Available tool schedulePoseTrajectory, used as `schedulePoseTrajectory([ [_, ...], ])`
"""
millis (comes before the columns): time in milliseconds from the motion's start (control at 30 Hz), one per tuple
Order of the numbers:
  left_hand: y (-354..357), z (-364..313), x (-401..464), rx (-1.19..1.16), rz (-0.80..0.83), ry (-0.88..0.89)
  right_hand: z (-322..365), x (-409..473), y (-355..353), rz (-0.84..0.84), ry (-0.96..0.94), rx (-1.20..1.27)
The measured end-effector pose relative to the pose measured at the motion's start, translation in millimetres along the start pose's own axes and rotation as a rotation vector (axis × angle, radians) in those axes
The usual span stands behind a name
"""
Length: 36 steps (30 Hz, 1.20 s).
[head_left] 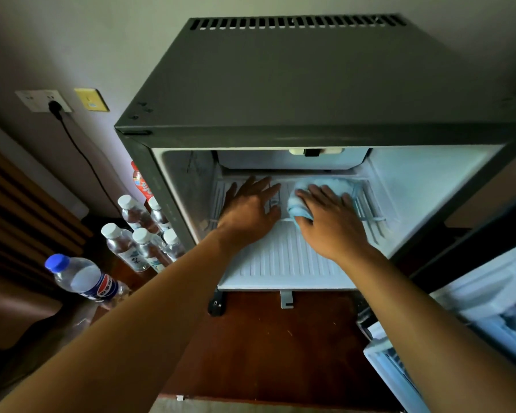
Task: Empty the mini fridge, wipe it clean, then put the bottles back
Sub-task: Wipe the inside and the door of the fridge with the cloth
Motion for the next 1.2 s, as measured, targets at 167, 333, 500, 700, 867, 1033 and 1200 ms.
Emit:
schedulePoseTrajectory([
  [167,3,3,1,0.018,0.011,-0.009,-5,21,8,0.053,0.027,-0.055],
  [333,2,4,1,0.012,0.029,-0.021,-5,22,13,0.081,0.057,-0.005],
  [500,2,5,2,0.025,0.040,-0.021,-2,8,6,0.036,0.077,0.058],
  [700,1,-1,0,0.011,0.047,-0.005,0,-22,0,-0.075,0.069,0.087],
  [867,1,-2,-2,0.013,0.064,-0.001,4,-16,-4,-0.084,0.066,0.047],
  [1033,3,-3,-3,0.026,0.065,-0.003,-1,5,2,0.035,0.067,0.023],
  [1200,2,-2,0,0.032,0.037,0.001,-2,22,4,0.073,0.105,0.039],
])
Point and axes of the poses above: each hand's wrist, its own x-axis towards the middle knuckle, its own y-axis out of the palm, z = x × y, the point moved 7 cm from there along x, towards the middle knuckle, and after that the axes turned 4 degrees about -x, right-handed, at the moved point
